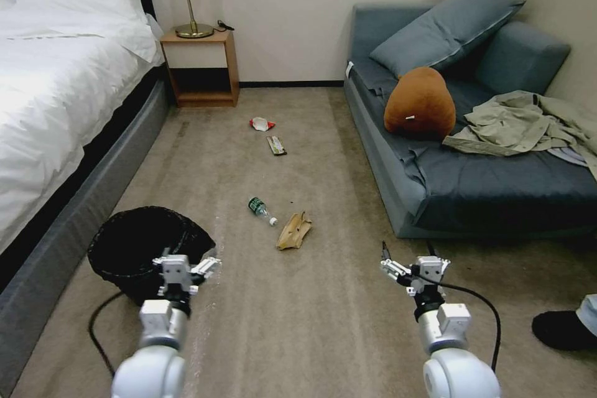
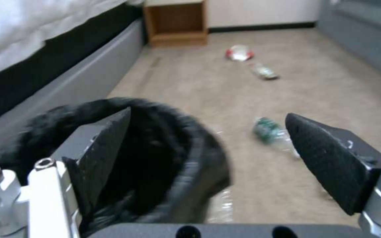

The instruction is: Pick up the trash bin, then pick up the garbage on the floor and place it into the trash bin.

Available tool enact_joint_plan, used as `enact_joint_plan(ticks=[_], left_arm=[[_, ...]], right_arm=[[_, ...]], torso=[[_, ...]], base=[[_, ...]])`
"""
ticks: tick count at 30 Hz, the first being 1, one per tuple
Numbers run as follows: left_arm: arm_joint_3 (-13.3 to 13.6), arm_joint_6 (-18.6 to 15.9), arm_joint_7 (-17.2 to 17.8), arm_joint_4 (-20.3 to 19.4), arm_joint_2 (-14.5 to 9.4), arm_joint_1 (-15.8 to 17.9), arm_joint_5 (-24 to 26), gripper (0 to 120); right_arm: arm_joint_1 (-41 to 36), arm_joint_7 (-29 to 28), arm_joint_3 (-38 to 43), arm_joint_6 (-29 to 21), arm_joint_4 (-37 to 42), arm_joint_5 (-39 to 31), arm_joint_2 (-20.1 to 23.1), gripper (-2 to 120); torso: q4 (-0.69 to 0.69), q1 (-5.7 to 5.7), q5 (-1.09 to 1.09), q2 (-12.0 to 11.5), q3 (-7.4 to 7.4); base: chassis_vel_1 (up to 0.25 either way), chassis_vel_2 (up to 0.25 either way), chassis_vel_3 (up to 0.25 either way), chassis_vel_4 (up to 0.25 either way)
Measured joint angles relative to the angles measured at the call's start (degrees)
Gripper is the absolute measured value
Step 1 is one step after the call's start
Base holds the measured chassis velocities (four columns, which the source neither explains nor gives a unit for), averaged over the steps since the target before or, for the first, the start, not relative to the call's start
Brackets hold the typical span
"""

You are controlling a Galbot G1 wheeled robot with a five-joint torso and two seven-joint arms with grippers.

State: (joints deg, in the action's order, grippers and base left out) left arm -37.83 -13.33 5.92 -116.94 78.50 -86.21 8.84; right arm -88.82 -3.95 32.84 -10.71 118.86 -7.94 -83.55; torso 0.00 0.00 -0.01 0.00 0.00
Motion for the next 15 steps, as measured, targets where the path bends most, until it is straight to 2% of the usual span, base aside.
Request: enact_joint_plan(ticks=[1, 3, 4, 5, 8, 9, 10, 11, 12, 14, 15], left_arm=[[0.0, 0.0, 0.0, 0.0, 0.0, 0.0, 0.0, 91], [-1.7, -3.6, 1.6, -0.6, -2.1, 0.7, 2.4, 89], [-1.7, -3.6, 1.6, -0.6, -2.1, 0.7, 2.4, 89], [-2.9, -6.2, 2.7, -1.1, -3.5, 1.2, 4.1, 89], [-3.3, -7.1, 3.1, -1.3, -4.2, 1.4, 4.7, 89], [-4.6, -9.5, 4.1, -1.8, -5.5, 1.6, 6.3, 89], [-4.6, -9.5, 4.1, -1.8, -5.5, 1.6, 6.3, 89], [-5.9, -11.8, 5.0, -2.6, -6.8, 2.0, 7.8, 89], [-7.3, -14.6, 6.1, -3.2, -8.3, 2.4, 9.6, 88], [-8.0, -15.9, 6.6, -3.5, -8.9, 2.5, 10.5, 88], [-9.4, -18.5, 7.7, -4.3, -10.4, 2.9, 12.2, 88]], right_arm=[[0.0, 0.0, 0.0, 0.0, 0.0, 0.0, 0.0, 100], [0.0, -1.3, 0.4, -3.5, 1.4, -2.5, 0.8, 100], [0.0, -1.3, 0.4, -3.5, 1.4, -2.5, 0.8, 100], [0.0, -2.2, 0.7, -5.9, 2.4, -4.3, 1.3, 100], [0.0, -3.4, 1.1, -9.1, 3.6, -6.7, 2.0, 100], [0.0, -4.7, 1.6, -12.4, 5.0, -9.1, 2.7, 100], [0.0, -4.7, 1.6, -12.4, 5.0, -9.1, 2.7, 100], [0.0, -5.6, 1.8, -14.8, 5.9, -10.8, 3.2, 100], [-0.1, -6.6, 2.2, -17.5, 7.0, -12.9, 3.8, 100], [-0.1, -7.0, 2.3, -18.4, 7.4, -13.6, 4.1, 100], [-0.1, -7.8, 2.6, -20.8, 8.3, -15.3, 4.6, 100]], torso=[[0.0, 0.0, 0.0, 0.0, 0.0], [0.0, 0.0, 0.0, 0.0, 0.0], [0.0, 0.0, 0.0, 0.0, 0.0], [0.0, 0.0, 0.0, 0.0, 0.0], [0.0, 0.0, 0.02, 0.0, 0.0], [0.0, 0.0, -0.05, 0.0, 0.0], [0.0, 0.0, -0.05, 0.0, 0.0], [0.0, 0.0, 0.04, 0.0, 0.0], [0.0, 0.0, 0.0, 0.0, 0.0], [0.01, 0.0, -0.02, 0.0, 0.0], [0.0, 0.0, 0.01, 0.0, 0.0]], base=[[0.0, 0.0, 0.0, 0.0], [0.0, 0.0, 0.0, 0.0], [0.0, 0.0, 0.0, 0.0], [0.0, 0.0, 0.0, 0.0], [0.0, 0.0, 0.0, 0.0], [0.0, 0.0, 0.0, 0.0], [0.0, 0.0, 0.0, 0.0], [0.0, 0.0, 0.0, 0.0], [0.0, 0.0, 0.0, 0.0], [0.0, 0.0, 0.0, 0.0], [0.0, 0.0, 0.0, 0.0]])
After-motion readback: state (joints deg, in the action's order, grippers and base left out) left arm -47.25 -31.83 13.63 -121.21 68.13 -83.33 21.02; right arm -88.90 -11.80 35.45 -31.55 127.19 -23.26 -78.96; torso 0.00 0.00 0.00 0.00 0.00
